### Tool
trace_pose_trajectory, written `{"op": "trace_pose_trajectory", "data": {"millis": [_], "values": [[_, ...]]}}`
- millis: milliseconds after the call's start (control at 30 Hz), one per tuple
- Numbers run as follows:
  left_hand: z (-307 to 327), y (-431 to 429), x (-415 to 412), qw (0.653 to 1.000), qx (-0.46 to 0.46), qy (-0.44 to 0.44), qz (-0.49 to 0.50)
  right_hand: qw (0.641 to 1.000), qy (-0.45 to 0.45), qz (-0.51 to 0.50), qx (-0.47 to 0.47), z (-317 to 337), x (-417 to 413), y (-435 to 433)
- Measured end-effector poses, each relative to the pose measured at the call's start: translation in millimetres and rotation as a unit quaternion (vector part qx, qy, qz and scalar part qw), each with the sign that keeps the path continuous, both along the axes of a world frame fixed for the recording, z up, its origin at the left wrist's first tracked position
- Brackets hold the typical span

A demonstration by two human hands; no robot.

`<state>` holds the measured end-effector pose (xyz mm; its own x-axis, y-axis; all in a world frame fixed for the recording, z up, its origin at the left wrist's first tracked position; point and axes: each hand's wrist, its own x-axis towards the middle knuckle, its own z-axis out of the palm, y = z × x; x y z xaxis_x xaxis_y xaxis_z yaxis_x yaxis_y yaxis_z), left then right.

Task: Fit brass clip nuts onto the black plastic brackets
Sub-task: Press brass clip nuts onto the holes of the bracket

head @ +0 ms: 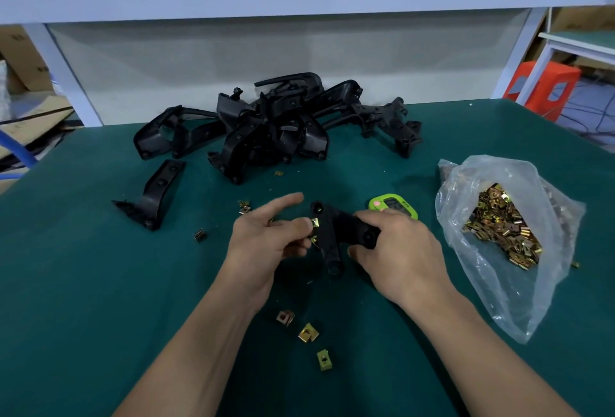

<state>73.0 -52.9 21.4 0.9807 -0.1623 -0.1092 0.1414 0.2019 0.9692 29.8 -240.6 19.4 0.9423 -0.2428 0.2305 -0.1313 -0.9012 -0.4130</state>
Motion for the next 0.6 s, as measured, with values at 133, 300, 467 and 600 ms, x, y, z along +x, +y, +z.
{"op": "trace_pose_trajectory", "data": {"millis": [133,300,467,600], "values": [[-1,-9,-3,0.999,0.036,-0.019,0.024,0.999,0.004,-0.007,-0.031,1,-1,4],[-3,-12,-3,0.996,0.059,-0.056,0.047,1.000,0.001,-0.011,-0.015,-3,-3,6],[-8,-12,12,0.964,0.206,-0.132,0.109,0.995,-0.040,-0.076,0.051,-7,4,3],[-16,-9,16,0.864,0.454,-0.214,0.030,0.993,-0.034,-0.087,0.074,-10,8,-2]]}}
